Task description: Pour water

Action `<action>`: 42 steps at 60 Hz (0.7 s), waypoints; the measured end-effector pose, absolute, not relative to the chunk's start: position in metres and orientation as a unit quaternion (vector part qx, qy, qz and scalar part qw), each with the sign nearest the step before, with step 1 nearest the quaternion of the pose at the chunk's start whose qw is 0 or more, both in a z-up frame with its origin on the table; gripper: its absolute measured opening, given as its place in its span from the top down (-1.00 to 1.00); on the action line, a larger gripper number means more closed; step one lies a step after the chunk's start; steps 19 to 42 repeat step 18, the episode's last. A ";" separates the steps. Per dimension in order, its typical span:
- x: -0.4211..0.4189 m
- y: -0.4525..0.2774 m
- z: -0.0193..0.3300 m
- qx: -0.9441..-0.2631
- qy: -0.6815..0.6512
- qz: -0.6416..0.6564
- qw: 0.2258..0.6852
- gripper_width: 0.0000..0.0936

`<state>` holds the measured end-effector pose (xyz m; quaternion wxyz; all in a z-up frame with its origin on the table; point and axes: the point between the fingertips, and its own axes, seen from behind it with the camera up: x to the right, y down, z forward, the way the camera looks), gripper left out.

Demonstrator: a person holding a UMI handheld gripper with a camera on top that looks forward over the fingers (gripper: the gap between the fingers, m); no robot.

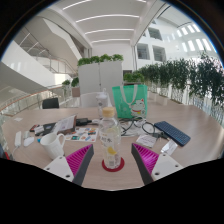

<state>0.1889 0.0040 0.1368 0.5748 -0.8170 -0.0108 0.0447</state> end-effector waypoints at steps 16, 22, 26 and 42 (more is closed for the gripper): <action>0.175 -0.102 0.211 -0.811 -0.027 0.027 0.584 -0.80; 0.170 -0.117 0.220 -0.809 -0.033 0.031 0.586 -0.79; 0.170 -0.117 0.220 -0.809 -0.033 0.031 0.586 -0.79; 0.170 -0.117 0.220 -0.809 -0.033 0.031 0.586 -0.79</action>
